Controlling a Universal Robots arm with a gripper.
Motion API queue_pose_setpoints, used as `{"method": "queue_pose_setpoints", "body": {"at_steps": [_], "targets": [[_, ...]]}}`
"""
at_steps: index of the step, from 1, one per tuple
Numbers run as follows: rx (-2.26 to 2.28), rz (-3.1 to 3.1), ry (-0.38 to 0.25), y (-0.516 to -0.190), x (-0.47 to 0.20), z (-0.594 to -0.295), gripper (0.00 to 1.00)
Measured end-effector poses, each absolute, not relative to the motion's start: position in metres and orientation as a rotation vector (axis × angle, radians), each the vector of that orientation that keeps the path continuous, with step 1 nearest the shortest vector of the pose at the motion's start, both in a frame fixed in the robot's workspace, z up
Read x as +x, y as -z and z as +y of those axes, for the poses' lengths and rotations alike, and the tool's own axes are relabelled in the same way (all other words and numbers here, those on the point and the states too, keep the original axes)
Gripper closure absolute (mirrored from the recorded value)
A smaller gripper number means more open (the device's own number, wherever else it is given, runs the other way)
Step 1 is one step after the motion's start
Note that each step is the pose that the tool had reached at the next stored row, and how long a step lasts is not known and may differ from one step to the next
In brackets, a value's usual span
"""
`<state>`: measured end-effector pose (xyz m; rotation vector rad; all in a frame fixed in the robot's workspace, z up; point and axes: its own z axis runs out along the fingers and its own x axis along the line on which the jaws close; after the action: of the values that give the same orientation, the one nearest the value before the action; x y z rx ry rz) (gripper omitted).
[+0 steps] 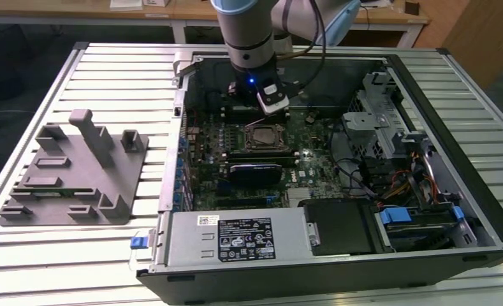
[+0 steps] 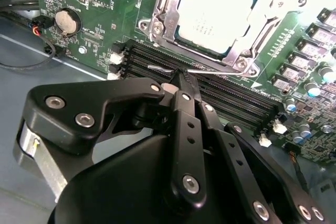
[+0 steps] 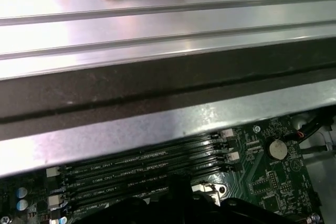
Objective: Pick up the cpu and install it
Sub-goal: 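Install the first cpu locking lever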
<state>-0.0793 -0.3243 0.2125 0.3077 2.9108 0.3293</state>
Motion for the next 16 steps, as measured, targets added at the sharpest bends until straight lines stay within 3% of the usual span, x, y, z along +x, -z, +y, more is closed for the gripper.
{"method": "queue_pose_setpoints", "body": {"at_steps": [16], "targets": [[0.353,2.875,-0.305,-0.2028,-0.0793,-0.3242,0.89]]}}
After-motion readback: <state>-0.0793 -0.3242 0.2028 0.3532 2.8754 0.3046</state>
